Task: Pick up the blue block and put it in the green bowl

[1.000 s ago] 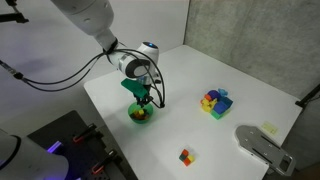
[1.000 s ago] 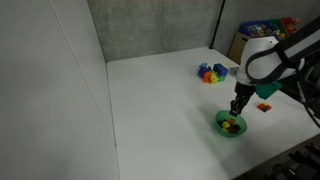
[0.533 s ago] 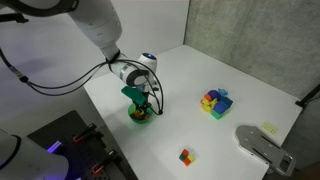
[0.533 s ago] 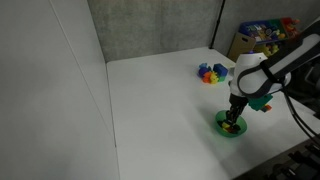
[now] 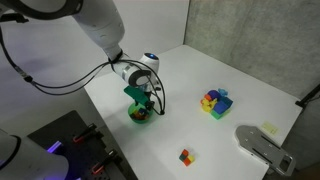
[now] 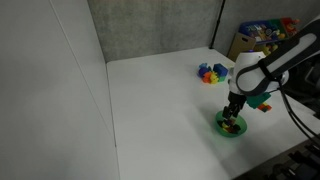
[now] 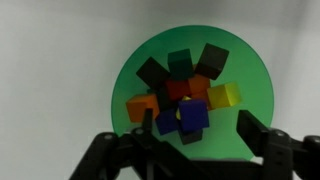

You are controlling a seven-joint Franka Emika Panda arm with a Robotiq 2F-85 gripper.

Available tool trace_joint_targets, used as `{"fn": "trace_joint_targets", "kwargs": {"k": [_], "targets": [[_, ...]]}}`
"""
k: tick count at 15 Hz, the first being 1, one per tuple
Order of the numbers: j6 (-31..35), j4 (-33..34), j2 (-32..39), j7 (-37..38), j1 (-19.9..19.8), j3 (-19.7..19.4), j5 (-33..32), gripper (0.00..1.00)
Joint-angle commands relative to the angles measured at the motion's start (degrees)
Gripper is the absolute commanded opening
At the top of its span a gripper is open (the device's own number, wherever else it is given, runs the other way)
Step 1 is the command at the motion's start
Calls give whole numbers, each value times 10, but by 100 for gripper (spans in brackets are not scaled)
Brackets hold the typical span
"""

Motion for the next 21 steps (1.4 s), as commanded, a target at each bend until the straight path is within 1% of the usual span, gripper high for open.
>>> {"fn": "trace_joint_targets", "kwargs": {"k": [1, 5, 9, 12, 16, 19, 21], "targets": [[-11, -22, -56, -7, -23, 5, 19, 100], [-21, -38, -120, -11, -45, -4, 31, 100], [-54, -46, -185, 1, -53, -35, 21, 100], [-95, -46, -234, 16, -52, -72, -8, 100], [-166, -48, -297, 9, -59, -106, -45, 100], [-216, -51, -344, 14, -64, -122, -80, 100], [-252, -55, -380, 3, -68, -128, -86, 100]]}}
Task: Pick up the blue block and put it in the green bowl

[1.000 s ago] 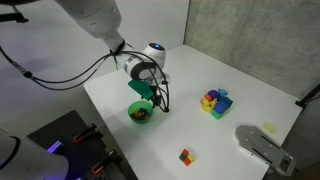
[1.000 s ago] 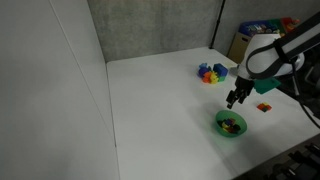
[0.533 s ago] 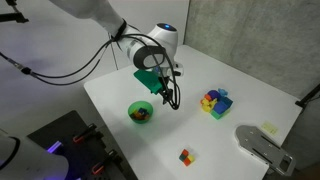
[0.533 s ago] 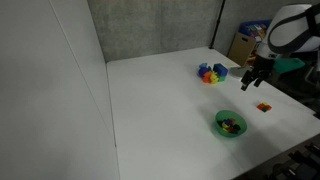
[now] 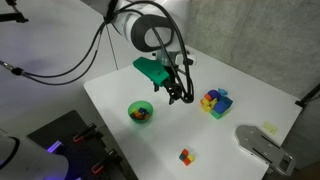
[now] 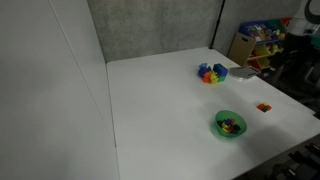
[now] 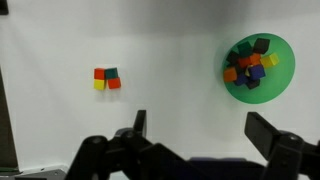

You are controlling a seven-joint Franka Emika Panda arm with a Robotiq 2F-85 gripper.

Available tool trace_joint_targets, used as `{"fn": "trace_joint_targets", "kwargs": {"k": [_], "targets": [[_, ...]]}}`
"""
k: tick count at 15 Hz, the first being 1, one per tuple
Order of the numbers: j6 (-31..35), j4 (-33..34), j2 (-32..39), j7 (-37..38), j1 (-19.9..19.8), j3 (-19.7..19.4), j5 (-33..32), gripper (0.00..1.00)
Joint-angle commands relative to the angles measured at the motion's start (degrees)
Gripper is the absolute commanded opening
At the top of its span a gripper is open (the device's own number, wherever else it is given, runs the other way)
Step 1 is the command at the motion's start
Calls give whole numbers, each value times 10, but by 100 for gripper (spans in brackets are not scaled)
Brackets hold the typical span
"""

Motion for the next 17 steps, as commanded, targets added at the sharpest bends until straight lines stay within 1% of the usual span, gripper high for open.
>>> {"fn": "trace_joint_targets", "kwargs": {"k": [1, 3, 5, 10, 14, 15, 17], "targets": [[-57, -22, -78, 2, -5, -9, -21, 100], [-83, -28, -116, -2, -6, -13, -14, 100], [-93, -40, -156, 0, -6, -17, -4, 100], [-128, -58, -231, 7, -9, -19, -14, 100], [-141, -67, -261, 9, -10, -19, -14, 100], [-134, -55, -239, 0, -4, -21, -8, 100], [-135, -59, -247, 1, -5, -21, -8, 100]]}}
